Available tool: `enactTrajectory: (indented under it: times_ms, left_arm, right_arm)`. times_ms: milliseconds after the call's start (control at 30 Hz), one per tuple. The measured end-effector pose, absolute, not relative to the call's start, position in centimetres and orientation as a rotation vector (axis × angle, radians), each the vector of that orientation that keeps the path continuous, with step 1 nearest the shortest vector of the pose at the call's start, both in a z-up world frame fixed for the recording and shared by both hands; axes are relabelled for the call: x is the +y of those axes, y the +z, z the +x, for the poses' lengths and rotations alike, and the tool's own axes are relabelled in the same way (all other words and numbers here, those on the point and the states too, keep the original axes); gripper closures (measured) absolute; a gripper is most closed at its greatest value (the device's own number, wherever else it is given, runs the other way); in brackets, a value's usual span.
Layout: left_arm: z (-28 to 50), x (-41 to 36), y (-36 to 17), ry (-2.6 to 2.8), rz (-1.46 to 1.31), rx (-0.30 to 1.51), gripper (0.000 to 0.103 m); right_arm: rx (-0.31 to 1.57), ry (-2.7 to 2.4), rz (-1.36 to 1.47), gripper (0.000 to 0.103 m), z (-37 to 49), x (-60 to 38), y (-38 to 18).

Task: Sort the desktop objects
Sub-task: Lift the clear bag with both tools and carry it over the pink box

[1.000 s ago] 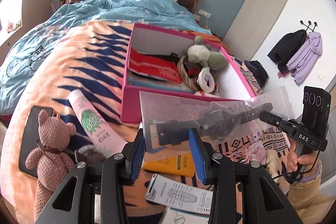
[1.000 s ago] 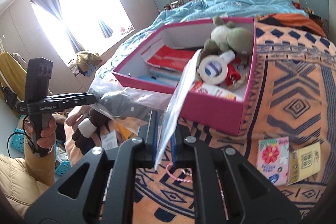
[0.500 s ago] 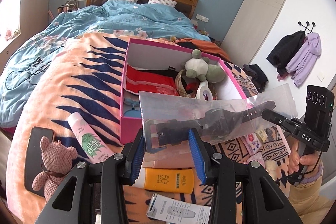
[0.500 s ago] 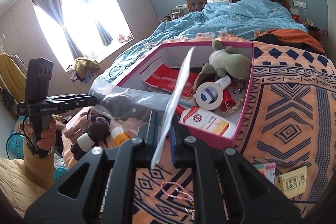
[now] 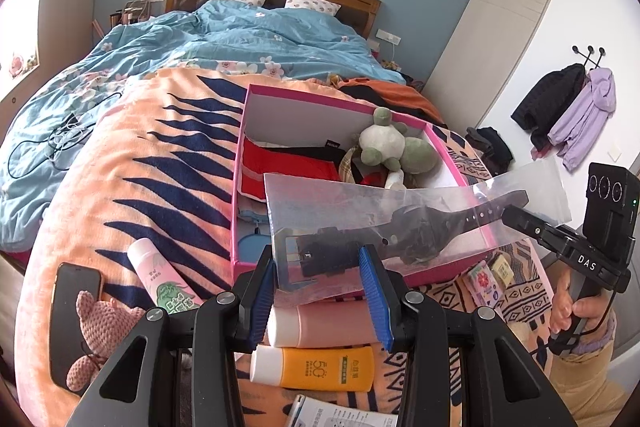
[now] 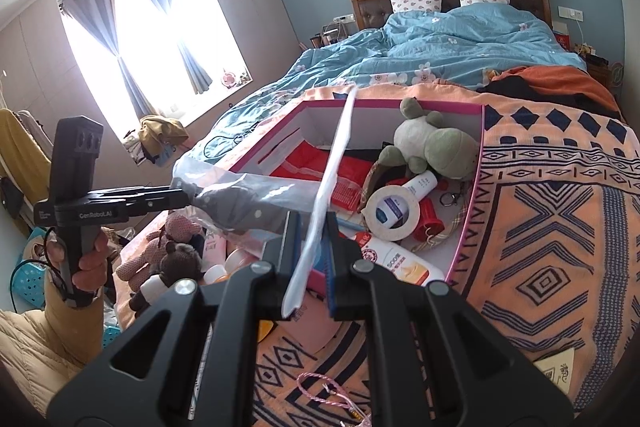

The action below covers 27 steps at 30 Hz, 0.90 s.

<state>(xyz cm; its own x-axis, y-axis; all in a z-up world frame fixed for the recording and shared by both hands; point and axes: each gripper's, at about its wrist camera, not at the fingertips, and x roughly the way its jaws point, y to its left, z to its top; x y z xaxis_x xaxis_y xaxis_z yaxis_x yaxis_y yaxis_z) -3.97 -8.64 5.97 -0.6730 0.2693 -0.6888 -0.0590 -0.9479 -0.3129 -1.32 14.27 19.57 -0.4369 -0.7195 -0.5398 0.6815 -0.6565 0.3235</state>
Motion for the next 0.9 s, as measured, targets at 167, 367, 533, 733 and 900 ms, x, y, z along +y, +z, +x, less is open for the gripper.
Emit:
enactTrajectory:
  times_ms: [167, 367, 533, 733, 900]
  left_arm:
    - [-5.0, -8.7, 6.0, 2.693, -1.174, -0.391, 0.062]
    - [-5.9, -8.7, 5.7, 2.697, -1.183, -0.387, 0.062]
    - [-6.6, -8.7, 5.2, 2.691, -1.200, -0.393, 0.062]
    - [-7.3, -8.8, 4.6, 2.690, -1.220, -0.397, 0.062]
    - [-7.8, -9.1, 4.1, 2.688, -1.237, -0.404, 0.062]
  right_arm:
    - [-0.078, -2.135, 0.843, 0.091, -2.0, 14.2, 19.5]
    - [-0.083, -2.138, 0.863, 0.091, -2.7, 14.0, 19.2]
    - [-0.089, -2.137, 0.880, 0.091, -3.3, 14.0, 18.7]
    - [-0.092, -2.135, 0.897, 0.091, -4.0, 13.8, 18.3]
    - [-0.083, -2.131, 0.911, 0.091, -4.2, 13.4, 18.0]
